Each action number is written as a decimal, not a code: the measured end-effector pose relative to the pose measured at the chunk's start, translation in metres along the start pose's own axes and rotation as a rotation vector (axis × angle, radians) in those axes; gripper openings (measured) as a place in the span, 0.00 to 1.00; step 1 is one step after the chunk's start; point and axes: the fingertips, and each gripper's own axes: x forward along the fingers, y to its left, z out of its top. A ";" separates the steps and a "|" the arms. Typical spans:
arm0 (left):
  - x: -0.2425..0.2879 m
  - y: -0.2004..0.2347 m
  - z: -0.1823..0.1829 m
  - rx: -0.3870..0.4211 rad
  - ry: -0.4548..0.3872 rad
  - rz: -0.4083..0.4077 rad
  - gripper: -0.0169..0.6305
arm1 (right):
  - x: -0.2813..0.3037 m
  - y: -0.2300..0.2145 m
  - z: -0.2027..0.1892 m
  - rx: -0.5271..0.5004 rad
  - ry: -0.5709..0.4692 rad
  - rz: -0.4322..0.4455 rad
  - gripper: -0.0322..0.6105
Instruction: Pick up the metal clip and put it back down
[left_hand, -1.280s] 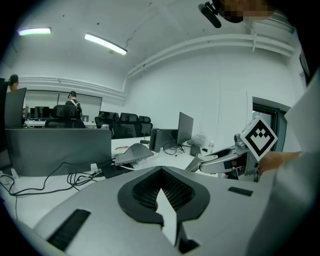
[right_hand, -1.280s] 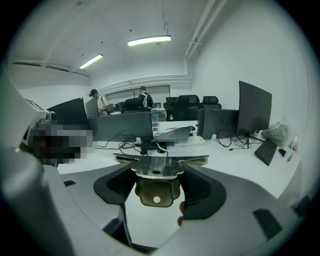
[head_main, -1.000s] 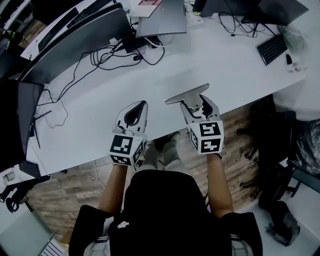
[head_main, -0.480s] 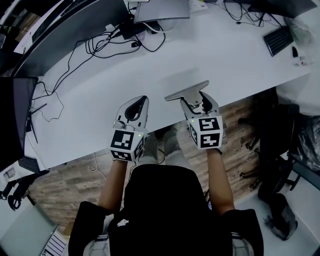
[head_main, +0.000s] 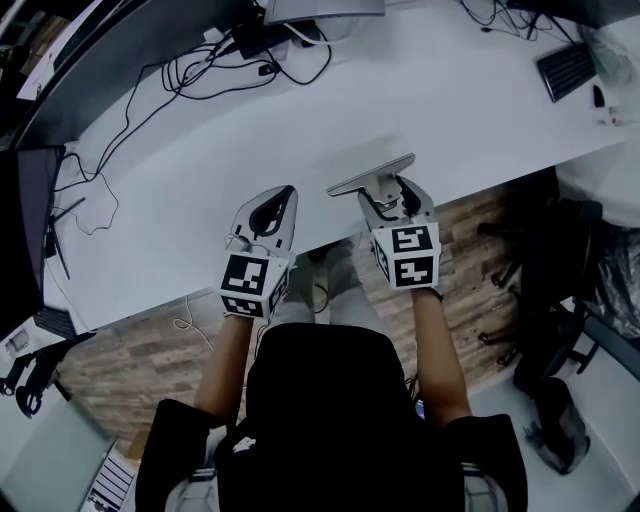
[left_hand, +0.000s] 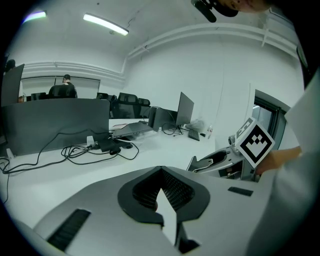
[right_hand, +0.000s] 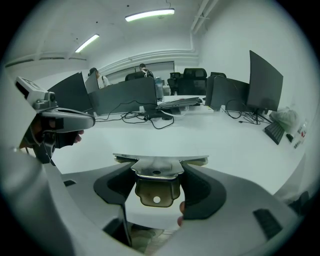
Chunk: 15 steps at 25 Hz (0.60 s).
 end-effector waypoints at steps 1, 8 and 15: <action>0.001 0.001 -0.001 0.000 0.005 0.002 0.04 | 0.002 0.001 -0.003 -0.006 0.007 0.000 0.52; 0.003 0.006 -0.020 -0.007 0.028 0.004 0.04 | 0.023 0.006 -0.019 -0.029 0.052 0.014 0.52; 0.004 0.014 -0.035 -0.010 0.060 0.017 0.04 | 0.045 0.011 -0.030 -0.059 0.091 0.022 0.52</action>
